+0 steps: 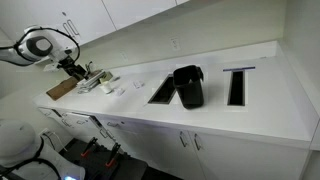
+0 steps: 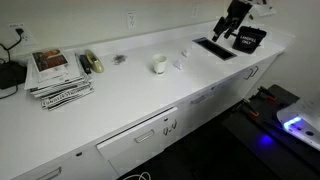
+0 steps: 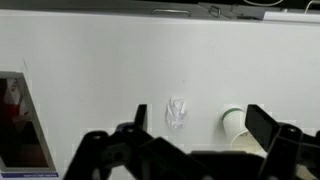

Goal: Empty the cup onto the counter

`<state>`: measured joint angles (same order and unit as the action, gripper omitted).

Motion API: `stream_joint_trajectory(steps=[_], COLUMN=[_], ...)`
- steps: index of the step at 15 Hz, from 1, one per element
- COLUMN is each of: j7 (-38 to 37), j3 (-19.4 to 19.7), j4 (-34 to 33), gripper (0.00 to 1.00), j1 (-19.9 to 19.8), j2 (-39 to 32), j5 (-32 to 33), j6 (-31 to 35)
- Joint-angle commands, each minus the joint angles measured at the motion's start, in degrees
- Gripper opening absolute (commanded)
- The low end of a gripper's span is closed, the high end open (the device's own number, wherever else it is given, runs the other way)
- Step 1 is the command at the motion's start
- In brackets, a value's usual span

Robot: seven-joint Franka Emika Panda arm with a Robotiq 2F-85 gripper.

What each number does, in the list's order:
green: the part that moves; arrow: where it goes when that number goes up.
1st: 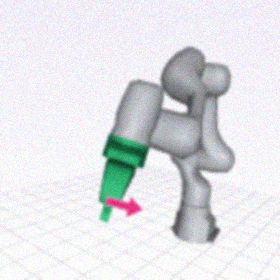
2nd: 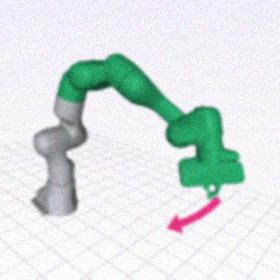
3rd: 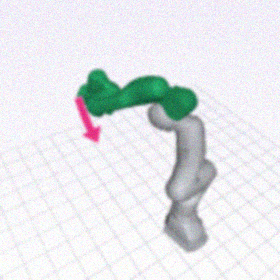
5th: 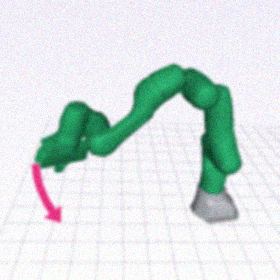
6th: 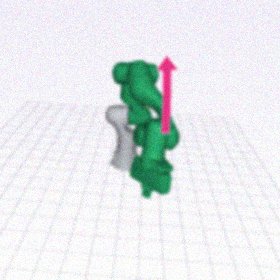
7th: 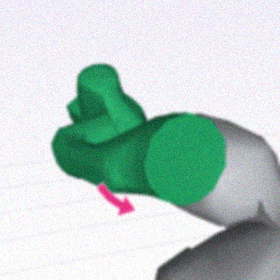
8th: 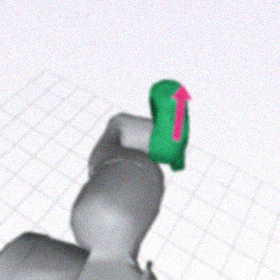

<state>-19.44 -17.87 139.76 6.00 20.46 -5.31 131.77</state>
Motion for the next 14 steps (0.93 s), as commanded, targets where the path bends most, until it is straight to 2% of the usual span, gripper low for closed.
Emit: stream_joint_trajectory(steps=[1, 2, 4, 8, 10, 14], j7=[-8.6, -5.15, -5.68, -5.66, -6.56, -12.13], j3=[-1.7, 0.36, 0.9, 0.89, 0.37, -0.04], j4=[-6.99, -2.55, -3.53, -3.43, -6.16, -12.94], gripper=[1.0, 1.0, 1.0, 1.0, 1.0, 1.0], j1=[-1.53, 0.82, 1.16, 1.17, 1.34, 1.19], j2=[-11.91, -6.16, -8.94, -7.79, -12.25, -21.48], j5=[7.0, 4.47, 5.03, 5.02, 4.74, 9.44], j6=[5.91, 4.24, 4.94, 4.86, 7.82, 11.9])
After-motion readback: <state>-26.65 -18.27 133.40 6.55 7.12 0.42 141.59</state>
